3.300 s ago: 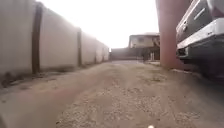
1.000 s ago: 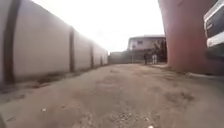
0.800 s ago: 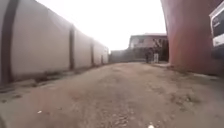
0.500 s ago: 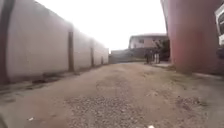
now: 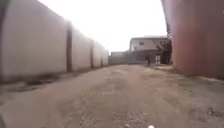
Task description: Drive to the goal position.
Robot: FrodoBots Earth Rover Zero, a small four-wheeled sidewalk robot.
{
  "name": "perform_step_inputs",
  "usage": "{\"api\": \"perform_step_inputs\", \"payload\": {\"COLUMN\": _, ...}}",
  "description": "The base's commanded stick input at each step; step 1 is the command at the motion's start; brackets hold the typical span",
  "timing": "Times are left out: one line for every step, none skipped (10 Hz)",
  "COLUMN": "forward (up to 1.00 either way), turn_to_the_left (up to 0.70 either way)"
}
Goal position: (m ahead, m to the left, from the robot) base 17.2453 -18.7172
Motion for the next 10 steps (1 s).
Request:
{"api": "perform_step_inputs", "payload": {"forward": 0.5, "turn_to_the_left": -0.4}}
{"api": "perform_step_inputs", "payload": {"forward": 0.5, "turn_to_the_left": -0.06}}
{"api": "perform_step_inputs", "payload": {"forward": 0.5, "turn_to_the_left": 0.01}}
{"api": "perform_step_inputs", "payload": {"forward": 0.5, "turn_to_the_left": 0.01}}
{"api": "perform_step_inputs", "payload": {"forward": 0.5, "turn_to_the_left": 0.01}}
{"api": "perform_step_inputs", "payload": {"forward": 0.5, "turn_to_the_left": 0.01}}
{"api": "perform_step_inputs", "payload": {"forward": 0.5, "turn_to_the_left": 0.01}}
{"api": "perform_step_inputs", "payload": {"forward": 0.5, "turn_to_the_left": 0.01}}
{"api": "perform_step_inputs", "payload": {"forward": 0.5, "turn_to_the_left": 0.01}}
{"api": "perform_step_inputs", "payload": {"forward": 0.5, "turn_to_the_left": 0.01}}
